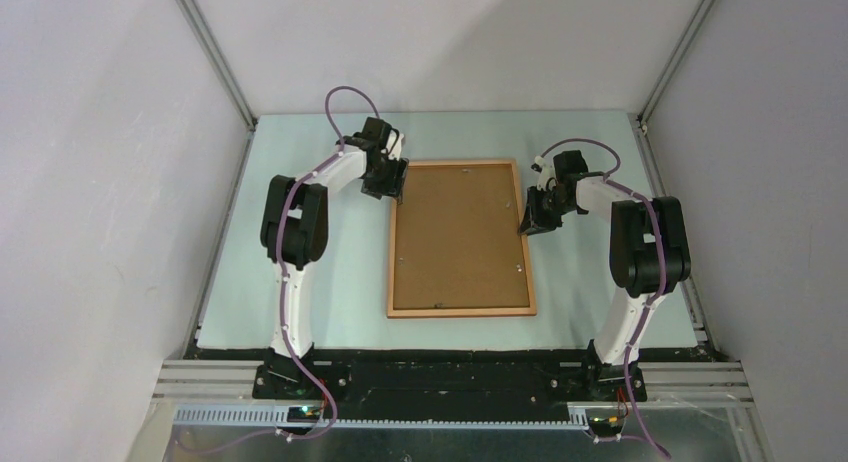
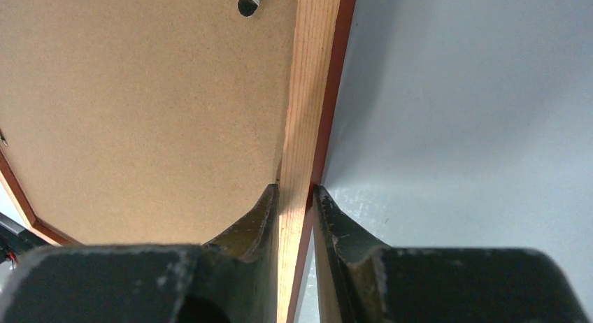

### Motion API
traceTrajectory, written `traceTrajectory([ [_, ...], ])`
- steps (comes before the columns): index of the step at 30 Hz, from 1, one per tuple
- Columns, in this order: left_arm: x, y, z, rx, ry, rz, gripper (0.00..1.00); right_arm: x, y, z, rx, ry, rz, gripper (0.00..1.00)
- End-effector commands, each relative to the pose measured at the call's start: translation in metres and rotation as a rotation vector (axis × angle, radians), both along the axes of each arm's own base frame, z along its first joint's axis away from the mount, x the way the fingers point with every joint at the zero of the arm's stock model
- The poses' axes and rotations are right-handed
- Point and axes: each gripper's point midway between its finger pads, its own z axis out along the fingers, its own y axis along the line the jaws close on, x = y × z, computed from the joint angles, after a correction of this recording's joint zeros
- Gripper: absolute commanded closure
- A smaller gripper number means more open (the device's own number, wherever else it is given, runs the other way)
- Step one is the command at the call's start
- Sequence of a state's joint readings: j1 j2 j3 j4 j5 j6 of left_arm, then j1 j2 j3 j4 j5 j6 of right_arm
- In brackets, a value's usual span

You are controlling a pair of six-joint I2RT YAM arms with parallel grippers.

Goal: Put the photo into the frame

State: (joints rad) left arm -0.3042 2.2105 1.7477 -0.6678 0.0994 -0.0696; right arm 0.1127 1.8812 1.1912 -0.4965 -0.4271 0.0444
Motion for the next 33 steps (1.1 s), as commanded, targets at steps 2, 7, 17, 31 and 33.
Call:
traceTrajectory([
  [2,0.003,-0.001,0.031,-0.025,-0.059,-0.011,0.37,-0.013,0.005,-0.003,0.033,0.048,0.031,1.00],
  [7,-0.002,-0.004,0.033,-0.042,-0.055,-0.030,0.35,-0.013,0.005,-0.005,0.036,0.054,0.032,1.00],
  [17,-0.006,0.003,0.030,-0.009,-0.054,-0.040,0.38,-0.014,0.006,-0.005,0.040,0.057,0.032,1.00],
  [31,0.010,0.000,0.026,-0.006,-0.068,-0.029,0.53,-0.014,0.006,-0.004,0.046,0.058,0.031,1.00],
  [33,0.013,-0.002,0.026,-0.013,-0.070,-0.029,0.56,-0.014,0.006,-0.004,0.047,0.059,0.031,1.00],
])
